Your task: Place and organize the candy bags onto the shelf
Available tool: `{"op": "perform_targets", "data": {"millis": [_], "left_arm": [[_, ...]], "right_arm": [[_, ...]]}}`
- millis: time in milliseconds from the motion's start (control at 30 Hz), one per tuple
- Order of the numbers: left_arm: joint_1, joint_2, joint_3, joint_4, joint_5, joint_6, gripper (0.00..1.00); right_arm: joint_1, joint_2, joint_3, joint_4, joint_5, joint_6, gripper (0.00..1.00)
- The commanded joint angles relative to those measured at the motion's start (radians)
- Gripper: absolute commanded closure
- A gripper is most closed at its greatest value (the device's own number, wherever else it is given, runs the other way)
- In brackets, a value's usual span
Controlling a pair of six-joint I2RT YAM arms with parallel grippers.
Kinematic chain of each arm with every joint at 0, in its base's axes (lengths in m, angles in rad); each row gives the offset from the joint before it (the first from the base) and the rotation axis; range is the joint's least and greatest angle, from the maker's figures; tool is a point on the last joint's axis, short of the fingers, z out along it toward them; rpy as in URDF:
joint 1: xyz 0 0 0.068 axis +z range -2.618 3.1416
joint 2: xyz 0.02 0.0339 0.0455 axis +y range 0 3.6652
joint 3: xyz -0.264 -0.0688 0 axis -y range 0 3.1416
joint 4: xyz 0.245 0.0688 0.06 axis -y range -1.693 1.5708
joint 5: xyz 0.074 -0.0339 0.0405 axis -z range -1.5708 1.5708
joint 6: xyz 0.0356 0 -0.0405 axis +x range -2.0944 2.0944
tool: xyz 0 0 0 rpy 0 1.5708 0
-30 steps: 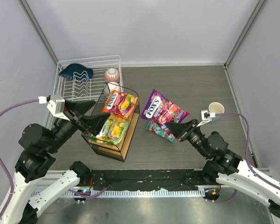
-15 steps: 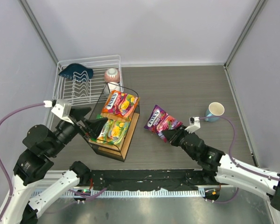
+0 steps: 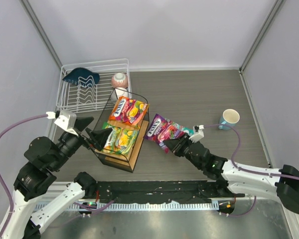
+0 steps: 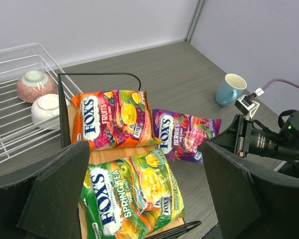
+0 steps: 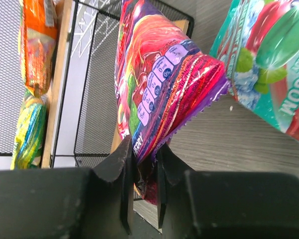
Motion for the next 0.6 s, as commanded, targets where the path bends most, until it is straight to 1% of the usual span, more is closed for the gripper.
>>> {"op": "perform_targets", "data": {"millis": [0, 33, 367, 567], "left_arm": [[-0.005, -0.007, -0.002, 0.001, -0.007, 0.027, 0.0], [-0.005, -0.007, -0.001, 0.0, -0.007, 0.028, 0.0], [-0.005, -0.022, -0.019, 0.0, -0.008, 0.015, 0.0], [-0.005, -0.033, -0.03, -0.005, -0.011, 0.019, 0.0]], "right_arm": [[0.04, 0.071, 0.019, 0.212, 0.02, 0.048, 0.99], [0.048, 0.109, 0.019, 0.254, 0.02, 0.054, 0.99], [0.166, 0.376, 0.065, 0.485, 0.022, 0.081, 0.99], [0.198, 0.479, 0.094, 0.586, 0.0, 0.092, 0.99]]}}
